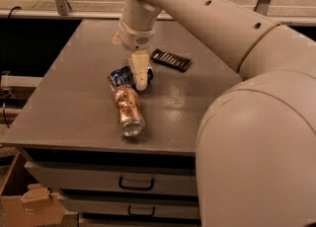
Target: Knock pepsi can over
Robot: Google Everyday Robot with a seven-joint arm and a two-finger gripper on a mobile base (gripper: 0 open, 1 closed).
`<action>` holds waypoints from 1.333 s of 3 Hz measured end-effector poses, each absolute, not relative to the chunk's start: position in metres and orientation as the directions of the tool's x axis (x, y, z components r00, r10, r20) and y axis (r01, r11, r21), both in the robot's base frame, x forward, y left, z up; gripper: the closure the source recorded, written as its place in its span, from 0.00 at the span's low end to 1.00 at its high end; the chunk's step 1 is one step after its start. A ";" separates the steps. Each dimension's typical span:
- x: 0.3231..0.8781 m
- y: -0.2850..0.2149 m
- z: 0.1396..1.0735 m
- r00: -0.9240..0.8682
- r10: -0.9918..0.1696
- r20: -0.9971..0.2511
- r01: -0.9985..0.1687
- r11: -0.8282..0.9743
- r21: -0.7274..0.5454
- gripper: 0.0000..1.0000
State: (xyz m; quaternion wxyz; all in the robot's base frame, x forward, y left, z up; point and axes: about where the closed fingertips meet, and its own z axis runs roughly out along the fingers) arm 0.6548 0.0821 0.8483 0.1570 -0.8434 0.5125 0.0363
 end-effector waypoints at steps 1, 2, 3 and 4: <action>0.667 0.059 0.858 0.412 -0.868 -0.277 -0.904 -0.350 -0.246 0.00; 0.691 0.002 0.889 0.274 -0.879 -0.391 -0.940 -0.159 -0.301 0.00; 0.706 -0.082 0.938 0.127 -0.847 -0.516 -0.925 0.086 -0.369 0.00; 0.705 -0.170 0.997 0.027 -0.791 -0.611 -0.825 0.328 -0.460 0.00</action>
Offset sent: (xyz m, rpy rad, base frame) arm 0.0759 -0.2093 0.1013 0.4297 -0.0586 -0.5310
